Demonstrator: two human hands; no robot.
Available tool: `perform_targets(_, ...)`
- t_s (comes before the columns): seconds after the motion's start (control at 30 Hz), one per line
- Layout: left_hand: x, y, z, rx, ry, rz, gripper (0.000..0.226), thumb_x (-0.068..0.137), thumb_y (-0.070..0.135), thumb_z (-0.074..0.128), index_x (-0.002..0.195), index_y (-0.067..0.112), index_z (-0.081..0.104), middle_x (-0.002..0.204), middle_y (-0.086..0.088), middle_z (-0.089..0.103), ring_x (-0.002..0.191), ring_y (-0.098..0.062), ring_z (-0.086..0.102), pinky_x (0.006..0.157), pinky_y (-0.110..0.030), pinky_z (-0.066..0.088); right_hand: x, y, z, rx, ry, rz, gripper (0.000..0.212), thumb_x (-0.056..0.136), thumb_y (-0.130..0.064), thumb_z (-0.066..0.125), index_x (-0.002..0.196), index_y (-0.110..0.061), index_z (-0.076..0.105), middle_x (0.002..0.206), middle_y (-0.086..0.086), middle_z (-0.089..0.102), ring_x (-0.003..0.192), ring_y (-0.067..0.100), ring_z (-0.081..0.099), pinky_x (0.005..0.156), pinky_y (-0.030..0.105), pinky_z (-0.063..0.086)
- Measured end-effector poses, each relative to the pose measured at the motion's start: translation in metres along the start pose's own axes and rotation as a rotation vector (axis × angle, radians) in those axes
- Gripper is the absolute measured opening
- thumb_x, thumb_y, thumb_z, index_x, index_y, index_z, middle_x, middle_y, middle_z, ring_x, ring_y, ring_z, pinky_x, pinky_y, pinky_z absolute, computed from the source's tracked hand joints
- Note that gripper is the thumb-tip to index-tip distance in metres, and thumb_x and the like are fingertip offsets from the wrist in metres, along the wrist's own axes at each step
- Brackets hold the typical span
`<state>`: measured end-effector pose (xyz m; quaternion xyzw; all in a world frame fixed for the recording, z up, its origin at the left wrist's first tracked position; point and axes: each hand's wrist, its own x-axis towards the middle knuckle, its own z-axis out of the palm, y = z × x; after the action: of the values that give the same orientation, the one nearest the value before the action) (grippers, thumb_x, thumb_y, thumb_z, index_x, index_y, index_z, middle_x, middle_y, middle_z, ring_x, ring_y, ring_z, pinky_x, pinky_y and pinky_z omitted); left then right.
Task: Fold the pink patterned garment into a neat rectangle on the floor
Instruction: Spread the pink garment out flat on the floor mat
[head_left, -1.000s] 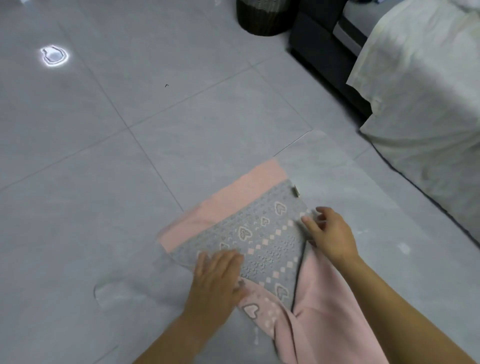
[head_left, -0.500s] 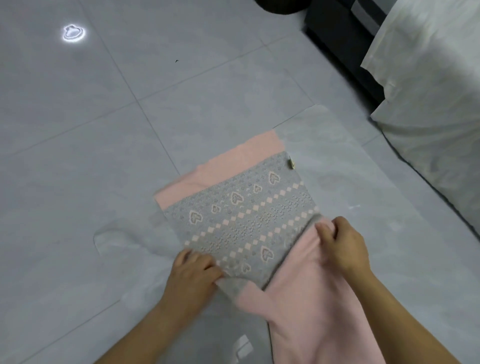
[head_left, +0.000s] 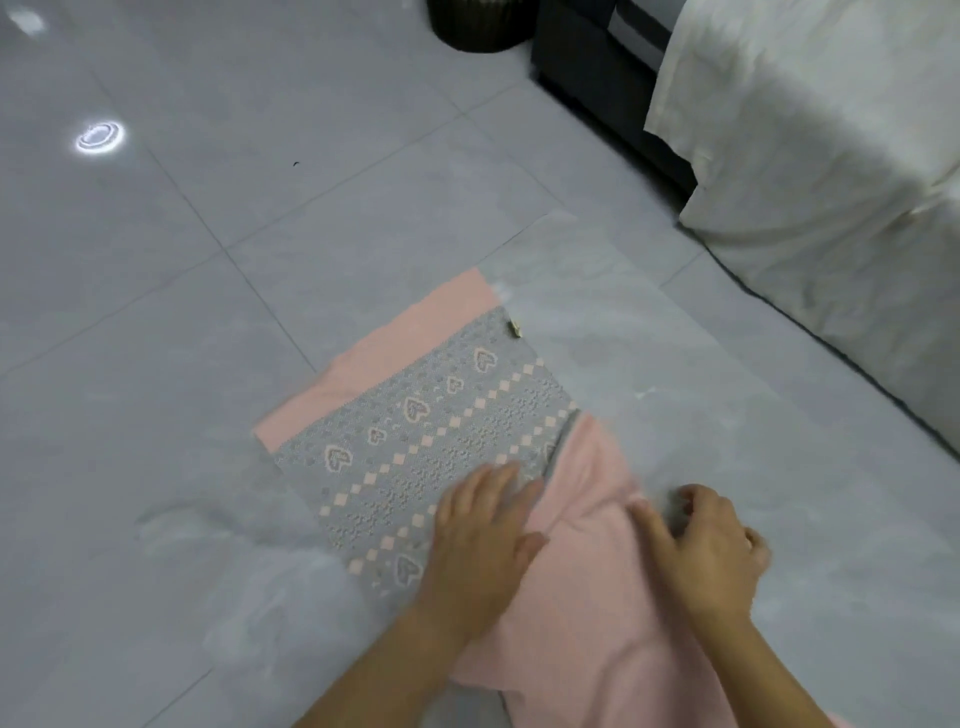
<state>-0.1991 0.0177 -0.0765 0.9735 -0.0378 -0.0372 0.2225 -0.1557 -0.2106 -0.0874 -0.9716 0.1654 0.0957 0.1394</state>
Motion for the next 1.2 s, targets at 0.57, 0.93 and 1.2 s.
perform_targets(0.57,0.114,0.116,0.035,0.099,-0.547,0.488,0.016,0.094,0.024,0.039,0.089,0.012,0.048,0.075,-0.005,0.057,0.091,-0.030,0.054,0.117,-0.035,0.013,-0.040,0.084,-0.037,0.703,-0.331,0.174,0.029,0.084,-0.032,0.062,0.065,-0.017,0.045,0.055,-0.010,0.049,0.052,0.010,0.044,0.049,0.020,0.033)
perform_targets(0.93,0.116,0.125,0.032,0.158,-0.548,0.648,0.013,0.090,0.031,0.042,0.086,0.021,0.048,0.081,0.006,0.059,0.073,-0.014,0.047,0.092,-0.034,0.034,-0.043,0.082,-0.053,1.174,-0.965,0.325,0.021,0.084,-0.020,0.059,0.103,-0.023,0.070,0.105,0.001,0.072,0.093,0.016,0.068,0.078,0.034,0.055)
perform_targets(1.2,0.118,0.125,0.029,0.231,-0.579,0.589,0.053,0.078,0.065,0.051,0.109,0.022,0.052,0.082,0.001,0.057,0.083,-0.020,0.053,0.095,-0.029,0.030,-0.034,0.113,-0.070,0.771,-0.151,0.051,0.029,0.080,-0.032,0.066,0.063,-0.021,0.044,0.052,-0.010,0.044,0.048,0.005,0.038,0.048,0.022,0.033)
